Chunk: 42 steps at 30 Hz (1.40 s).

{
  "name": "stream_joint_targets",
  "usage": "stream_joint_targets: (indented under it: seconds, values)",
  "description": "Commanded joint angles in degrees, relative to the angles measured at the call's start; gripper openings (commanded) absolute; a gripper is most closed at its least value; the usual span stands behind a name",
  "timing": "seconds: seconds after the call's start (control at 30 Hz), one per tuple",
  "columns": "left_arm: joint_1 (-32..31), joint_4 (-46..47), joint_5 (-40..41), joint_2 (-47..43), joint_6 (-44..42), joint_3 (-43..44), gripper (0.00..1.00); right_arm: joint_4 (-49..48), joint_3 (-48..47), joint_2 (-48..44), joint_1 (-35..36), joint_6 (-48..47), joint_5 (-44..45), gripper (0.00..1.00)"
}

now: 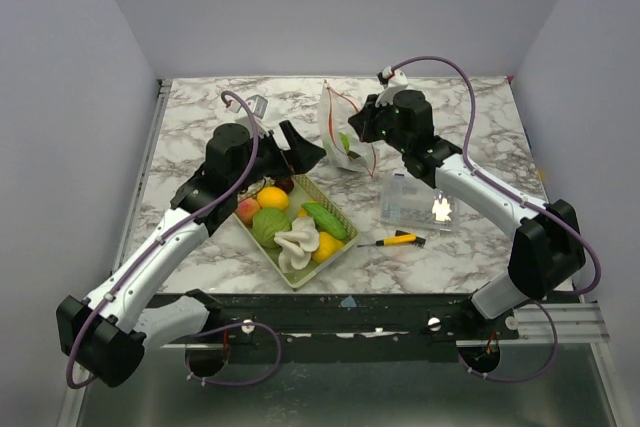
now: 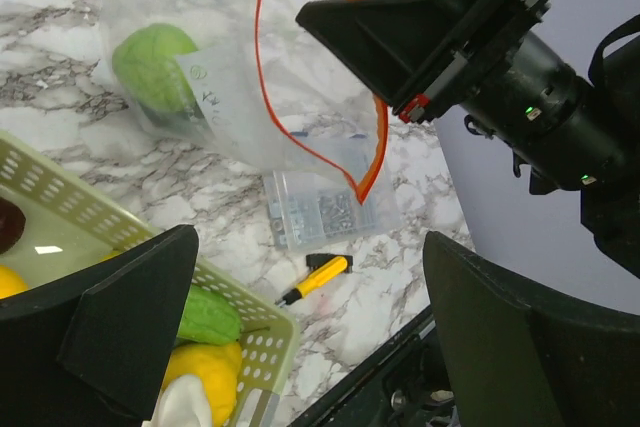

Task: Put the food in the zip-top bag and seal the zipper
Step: Place the fake fruit in the zipper food storage bag, then pick up the fake vegetable from the bin.

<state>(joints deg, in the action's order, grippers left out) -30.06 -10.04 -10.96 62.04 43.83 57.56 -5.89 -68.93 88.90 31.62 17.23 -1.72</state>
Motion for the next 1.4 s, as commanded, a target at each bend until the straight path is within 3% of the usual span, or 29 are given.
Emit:
stream_joint_targets:
  seconds: [0.0, 0.1, 0.23, 0.4, 0.53, 0.73, 1.37]
  values:
    - [-0.22, -4.19, 0.62, -1.36, 6.74, -5.0, 0.94, 1.97, 0.22, -1.4, 0.3, -0.94, 1.47, 0.01]
    - [-2.85, -4.35, 0.96, 0.2, 14.33, -7.16, 0.95, 2.61, -0.15, -1.29, 0.36, -0.28, 1.5, 0.01]
    - [-6.51, -8.9, 7.29, 4.41, 28.25, -6.96, 0.99, 4.13, -1.08, -1.15, 0.35, 0.44, 1.37, 0.01]
    - [-9.65, -21.73, 10.44, 12.57, 40.22, -0.01, 0.96, 4.13, -0.6, -2.21, 0.3, 0.7, 1.36, 0.01]
    - [-12.03, -25.38, 12.61, 18.88, 43.0, 5.05, 0.87, 4.04, -0.51, -2.55, 0.36, 0.61, 1.54, 0.01]
    - [-13.85, -34.55, 15.29, 24.77, 52.22, 8.52, 0.62, 4.07, -0.18, -2.93, 0.33, 0.12, 1.48, 0.01]
    - [-14.5, -36.49, 16.58, 37.65, 56.27, 10.82, 0.64, 3.43, 2.47, -5.28, 0.36, -0.91, 3.3, 0.01]
